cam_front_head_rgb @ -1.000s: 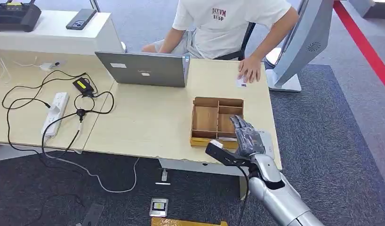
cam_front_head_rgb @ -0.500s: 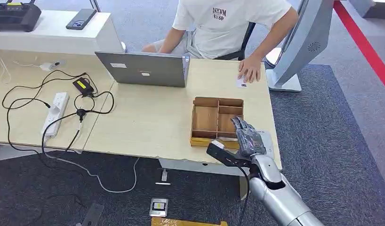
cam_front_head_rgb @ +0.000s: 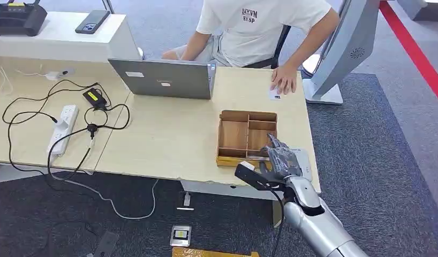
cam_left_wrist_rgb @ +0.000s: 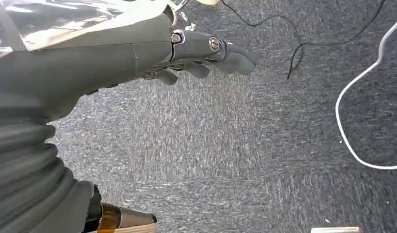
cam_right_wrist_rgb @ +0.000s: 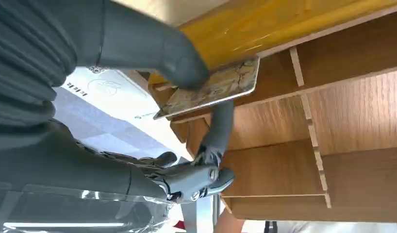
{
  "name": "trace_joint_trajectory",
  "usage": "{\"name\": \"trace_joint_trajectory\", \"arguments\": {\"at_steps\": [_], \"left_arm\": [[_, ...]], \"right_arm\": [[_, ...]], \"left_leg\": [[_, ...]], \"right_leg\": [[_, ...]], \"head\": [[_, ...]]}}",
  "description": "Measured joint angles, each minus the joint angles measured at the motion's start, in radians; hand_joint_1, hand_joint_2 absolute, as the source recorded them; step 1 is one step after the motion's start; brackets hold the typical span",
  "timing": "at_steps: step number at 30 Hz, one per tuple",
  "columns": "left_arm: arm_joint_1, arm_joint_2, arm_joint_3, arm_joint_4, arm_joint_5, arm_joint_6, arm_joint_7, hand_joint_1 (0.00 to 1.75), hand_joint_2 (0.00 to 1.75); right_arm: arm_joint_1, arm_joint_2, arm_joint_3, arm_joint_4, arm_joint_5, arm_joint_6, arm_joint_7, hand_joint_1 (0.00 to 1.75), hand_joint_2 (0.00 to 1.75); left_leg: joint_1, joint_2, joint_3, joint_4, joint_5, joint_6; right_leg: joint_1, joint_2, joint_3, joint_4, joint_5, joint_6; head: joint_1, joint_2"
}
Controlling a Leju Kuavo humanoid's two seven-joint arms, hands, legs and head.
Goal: Pass the card to the sensor for recognition and then transmit it.
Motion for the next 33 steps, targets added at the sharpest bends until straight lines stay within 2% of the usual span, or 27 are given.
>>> {"name": "trace_joint_trajectory", "arguments": {"at_steps": [15, 21, 26, 33], "left_arm": [[0.000, 0.000, -0.005, 0.000, 0.006, 0.003, 0.000, 0.00, 1.75], [0.000, 0.000, -0.008, 0.000, 0.010, 0.005, 0.000, 0.00, 1.75], [0.000, 0.000, -0.009, 0.000, 0.018, 0.010, -0.008, 0.00, 1.75], [0.001, 0.000, -0.020, 0.000, 0.021, 0.017, -0.032, 0.00, 1.75]], "right_arm": [[-0.001, 0.000, 0.000, 0.000, -0.018, -0.006, -0.011, 1.75, 1.75], [-0.002, 0.000, -0.006, -0.004, -0.038, -0.058, -0.029, 1.75, 1.75], [-0.032, -0.008, -0.045, -0.058, -0.058, -0.066, -0.043, 1.75, 1.75], [-0.119, -0.056, -0.147, -0.185, -0.076, -0.045, -0.062, 1.75, 1.75]], "left_leg": [[0.000, 0.000, 0.000, 0.000, 0.000, 0.000], [0.000, 0.000, 0.000, 0.000, 0.000, 0.000], [0.000, 0.000, 0.000, 0.000, 0.000, 0.000], [0.000, 0.000, 0.000, 0.001, 0.000, 0.000]], "right_leg": [[0.000, 0.000, 0.000, 0.000, 0.000, 0.000], [0.000, 0.000, 0.000, 0.000, 0.000, 0.000], [0.000, 0.000, 0.000, 0.000, 0.001, 0.000], [0.000, 0.000, 0.000, 0.000, 0.001, 0.001]], "head": [[0.000, 0.000], [0.000, 0.000], [0.000, 0.000], [0.000, 0.000]]}}
